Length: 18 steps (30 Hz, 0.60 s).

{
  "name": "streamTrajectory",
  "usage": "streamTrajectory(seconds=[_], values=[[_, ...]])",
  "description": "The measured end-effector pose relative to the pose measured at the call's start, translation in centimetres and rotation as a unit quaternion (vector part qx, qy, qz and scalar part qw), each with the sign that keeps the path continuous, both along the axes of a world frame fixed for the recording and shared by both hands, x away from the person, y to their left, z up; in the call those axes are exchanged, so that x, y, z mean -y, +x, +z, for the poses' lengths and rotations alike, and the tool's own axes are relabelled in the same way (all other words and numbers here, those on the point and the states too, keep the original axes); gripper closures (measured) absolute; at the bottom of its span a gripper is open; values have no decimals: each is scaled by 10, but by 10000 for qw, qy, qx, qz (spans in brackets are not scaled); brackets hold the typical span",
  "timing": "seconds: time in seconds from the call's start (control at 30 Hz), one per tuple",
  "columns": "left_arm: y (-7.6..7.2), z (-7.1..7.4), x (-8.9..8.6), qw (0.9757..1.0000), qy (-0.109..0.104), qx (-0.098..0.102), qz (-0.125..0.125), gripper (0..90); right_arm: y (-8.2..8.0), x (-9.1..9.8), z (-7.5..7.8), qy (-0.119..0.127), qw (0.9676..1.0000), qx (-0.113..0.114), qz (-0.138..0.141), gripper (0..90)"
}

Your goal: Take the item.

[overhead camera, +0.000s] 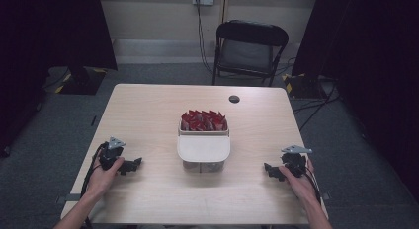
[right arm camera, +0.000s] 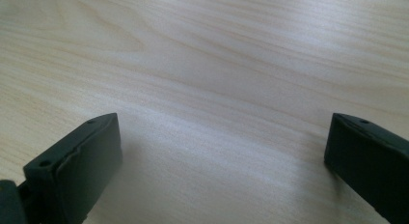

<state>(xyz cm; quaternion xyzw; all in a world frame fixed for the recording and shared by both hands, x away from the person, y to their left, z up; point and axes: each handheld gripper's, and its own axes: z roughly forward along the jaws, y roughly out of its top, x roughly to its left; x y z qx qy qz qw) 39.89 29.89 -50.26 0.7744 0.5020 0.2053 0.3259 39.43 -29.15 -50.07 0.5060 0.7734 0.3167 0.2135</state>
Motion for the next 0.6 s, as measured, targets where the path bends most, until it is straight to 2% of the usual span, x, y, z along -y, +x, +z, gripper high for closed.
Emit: streamTrajectory(seconds=[0.2, 0.4, 0.47, 0.5, 0.53, 0.6], values=[[-1, 0, 0, 10000, 10, 13, 24, 1, -2, -1, 0, -1, 9999, -10, -108, 0], [-1, 0, 0, 10000, 6, 17, 31, 1, -1, -1, 1, -24, 10000, -36, -71, 6], [-1, 0, 0, 10000, 9, 13, 51, 2, -1, -1, 3, -32, 9999, -2, -150, 74], [-1, 0, 0, 10000, 5, 11, 49, 2, -1, 0, 4, -32, 9997, 74, -240, 169], [-1, 0, 0, 10000, 11, 12, 52, 1, -2, 0, 5, 12, 9995, 108, -282, 209], [-1, 0, 0, 10000, 9, 13, 53, 2, -2, 1, 5, -54, 9995, 115, -295, 114]])
